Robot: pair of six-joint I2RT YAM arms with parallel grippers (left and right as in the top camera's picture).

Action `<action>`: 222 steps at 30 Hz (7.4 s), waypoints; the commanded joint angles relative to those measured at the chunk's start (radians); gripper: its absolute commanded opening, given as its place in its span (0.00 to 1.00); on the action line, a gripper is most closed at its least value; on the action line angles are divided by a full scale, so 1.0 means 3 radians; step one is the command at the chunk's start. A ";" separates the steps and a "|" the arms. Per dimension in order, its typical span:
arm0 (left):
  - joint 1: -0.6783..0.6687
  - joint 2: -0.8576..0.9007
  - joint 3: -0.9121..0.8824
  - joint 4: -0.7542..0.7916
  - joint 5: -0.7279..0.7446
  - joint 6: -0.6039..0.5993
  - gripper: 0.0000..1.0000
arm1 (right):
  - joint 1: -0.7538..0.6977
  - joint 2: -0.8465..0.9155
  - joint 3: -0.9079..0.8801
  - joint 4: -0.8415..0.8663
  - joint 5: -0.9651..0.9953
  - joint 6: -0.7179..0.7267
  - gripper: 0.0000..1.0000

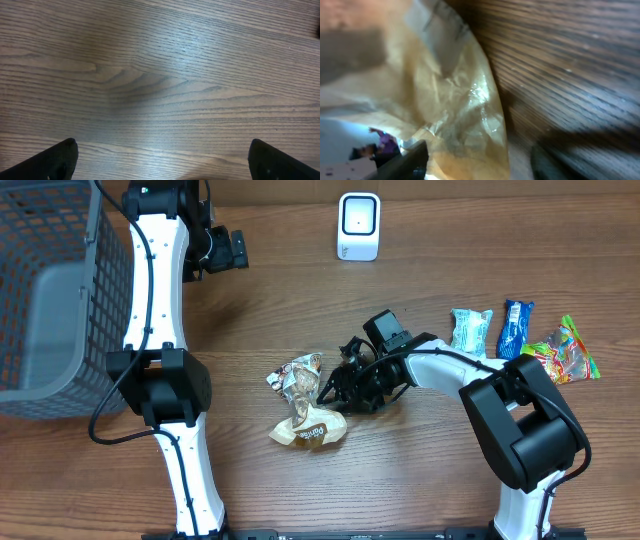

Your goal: Scan the item barcode

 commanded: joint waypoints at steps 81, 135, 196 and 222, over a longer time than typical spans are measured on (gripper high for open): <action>-0.0025 0.0005 -0.0028 0.0004 0.0022 0.0064 1.00 | 0.0622 -0.0722 -0.0098 0.0051 0.1554 0.1063 0.70; -0.0025 0.0005 -0.0028 0.0005 0.0023 0.0064 1.00 | 0.0891 -0.0718 0.0717 -0.1695 0.5979 -0.0223 0.04; -0.0025 0.0005 -0.0028 0.0004 0.0022 0.0064 1.00 | -0.0621 -0.0816 0.0674 -0.1413 0.1414 0.0701 1.00; -0.0025 0.0005 -0.0028 0.0004 0.0022 0.0064 1.00 | -0.0585 -0.0624 -0.0643 0.1181 0.1308 0.1249 0.96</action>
